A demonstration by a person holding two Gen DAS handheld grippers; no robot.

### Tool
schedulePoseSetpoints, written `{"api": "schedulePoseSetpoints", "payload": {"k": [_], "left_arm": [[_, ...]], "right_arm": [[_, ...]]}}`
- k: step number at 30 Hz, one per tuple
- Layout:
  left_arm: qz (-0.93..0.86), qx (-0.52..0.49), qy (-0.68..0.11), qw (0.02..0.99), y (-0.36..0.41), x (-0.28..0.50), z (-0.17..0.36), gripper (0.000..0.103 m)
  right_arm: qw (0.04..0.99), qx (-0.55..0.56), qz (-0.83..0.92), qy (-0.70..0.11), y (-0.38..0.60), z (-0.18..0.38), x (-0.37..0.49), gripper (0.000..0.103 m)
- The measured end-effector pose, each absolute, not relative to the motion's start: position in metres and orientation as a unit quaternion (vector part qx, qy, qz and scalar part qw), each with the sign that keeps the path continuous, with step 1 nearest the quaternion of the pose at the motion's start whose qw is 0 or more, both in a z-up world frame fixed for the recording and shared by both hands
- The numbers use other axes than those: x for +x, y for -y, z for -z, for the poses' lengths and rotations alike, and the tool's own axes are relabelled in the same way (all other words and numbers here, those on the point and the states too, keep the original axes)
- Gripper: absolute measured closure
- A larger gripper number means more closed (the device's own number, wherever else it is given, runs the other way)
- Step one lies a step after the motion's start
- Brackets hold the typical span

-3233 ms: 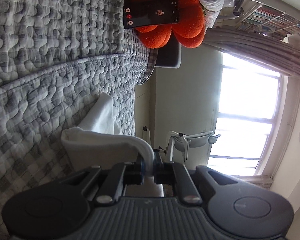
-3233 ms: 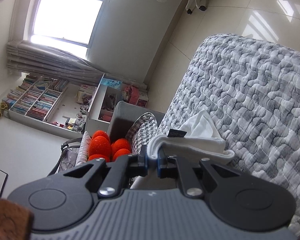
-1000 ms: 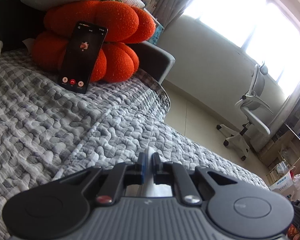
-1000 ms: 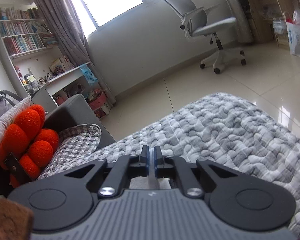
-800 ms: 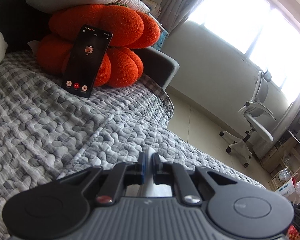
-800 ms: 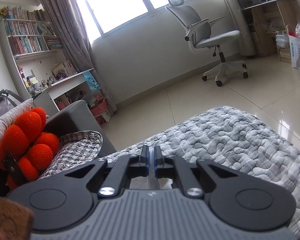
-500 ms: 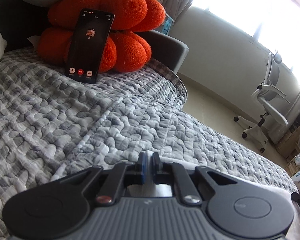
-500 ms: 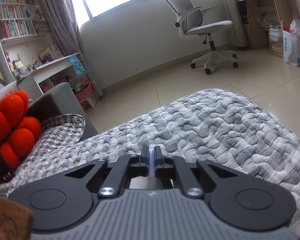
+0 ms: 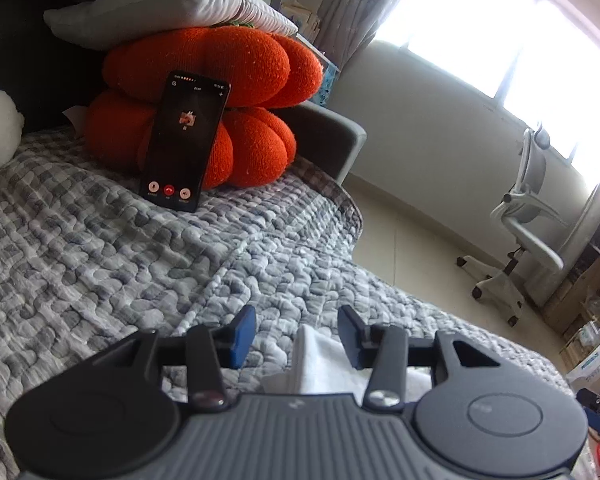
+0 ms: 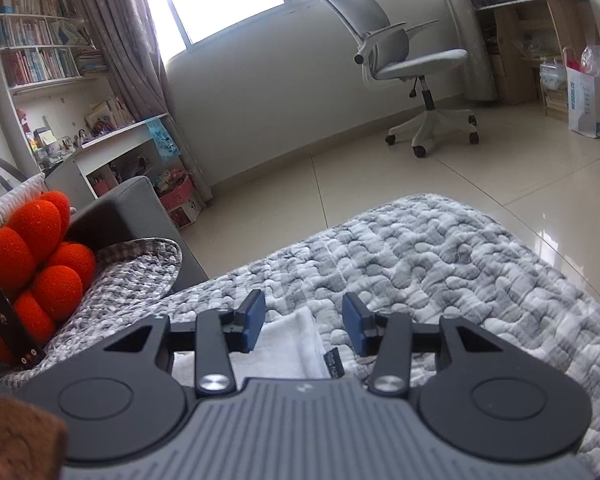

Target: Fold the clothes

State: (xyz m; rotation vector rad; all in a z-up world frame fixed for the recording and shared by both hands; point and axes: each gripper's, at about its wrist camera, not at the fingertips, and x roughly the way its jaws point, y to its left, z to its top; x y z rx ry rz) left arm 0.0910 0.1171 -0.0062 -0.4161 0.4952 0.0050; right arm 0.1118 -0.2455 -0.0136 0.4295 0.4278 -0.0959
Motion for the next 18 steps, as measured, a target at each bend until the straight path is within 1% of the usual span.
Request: {"api": "schedulePoseSetpoints", "payload": {"k": [4,5,6,8,11,16,17,18], "left_arm": [[0.06,-0.21,-0.242,0.945,-0.114,0.08,-0.004,0.06],[0.078,-0.205,-0.243,0.945,-0.111,0.077,-0.005,0.063],[0.096,-0.195,-0.246,0.945,-0.105,0.076,-0.005,0.065],[0.132,-0.171,-0.256,0.942,-0.093,0.073,-0.004,0.065],[0.179,-0.126,-0.289,0.932,-0.073,0.076,0.005,0.066],[0.199,-0.054,-0.337,0.919,-0.055,0.08,0.028,0.067],[0.199,-0.047,-0.338,0.919,-0.056,0.08,0.029,0.071],[0.199,-0.046,-0.339,0.918,-0.06,0.079,0.029,0.072]], "right_arm": [[0.958,0.189,0.01,-0.217,0.23,0.003,0.102,0.056],[0.959,0.177,0.0,-0.222,0.223,0.002,0.1,0.056],[0.96,0.165,-0.011,-0.228,0.216,0.002,0.098,0.056],[0.96,0.142,-0.034,-0.238,0.202,0.002,0.096,0.056],[0.959,0.104,-0.064,-0.255,0.182,0.006,0.093,0.056],[0.95,0.042,-0.097,-0.295,0.158,0.024,0.093,0.056],[0.949,0.029,-0.098,-0.299,0.157,0.027,0.093,0.056],[0.948,0.015,-0.099,-0.301,0.158,0.03,0.092,0.056]]}}
